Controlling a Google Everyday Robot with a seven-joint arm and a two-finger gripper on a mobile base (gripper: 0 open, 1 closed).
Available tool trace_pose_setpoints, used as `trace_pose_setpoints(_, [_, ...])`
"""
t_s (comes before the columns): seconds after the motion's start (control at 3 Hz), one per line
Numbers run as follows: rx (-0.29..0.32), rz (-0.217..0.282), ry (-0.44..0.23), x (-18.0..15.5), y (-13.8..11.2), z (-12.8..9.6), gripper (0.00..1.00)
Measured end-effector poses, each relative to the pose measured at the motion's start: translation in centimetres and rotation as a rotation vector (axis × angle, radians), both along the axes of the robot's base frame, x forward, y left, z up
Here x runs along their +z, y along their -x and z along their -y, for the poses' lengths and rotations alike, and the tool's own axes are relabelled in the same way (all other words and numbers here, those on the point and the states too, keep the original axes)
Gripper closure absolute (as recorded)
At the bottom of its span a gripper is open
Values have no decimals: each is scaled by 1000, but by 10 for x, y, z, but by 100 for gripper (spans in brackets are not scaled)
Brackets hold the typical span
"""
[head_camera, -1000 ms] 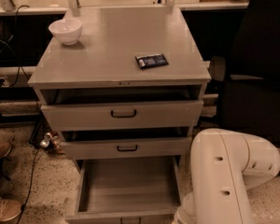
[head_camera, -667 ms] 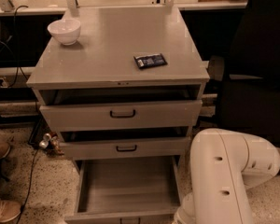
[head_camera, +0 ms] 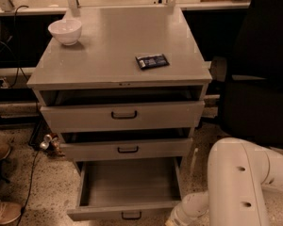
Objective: Close bottom drawer
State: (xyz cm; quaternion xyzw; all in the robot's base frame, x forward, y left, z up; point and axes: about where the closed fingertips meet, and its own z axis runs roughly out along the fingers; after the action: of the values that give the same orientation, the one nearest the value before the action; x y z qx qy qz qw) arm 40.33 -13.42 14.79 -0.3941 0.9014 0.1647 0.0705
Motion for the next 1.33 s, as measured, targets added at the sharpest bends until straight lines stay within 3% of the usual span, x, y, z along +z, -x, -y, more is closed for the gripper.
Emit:
trace_pose_setpoints(1.0, [99,211,-95,-3,-68,-39,100])
trace_pose_setpoints(1.33, [120,253,-110,2,-83,-47,100])
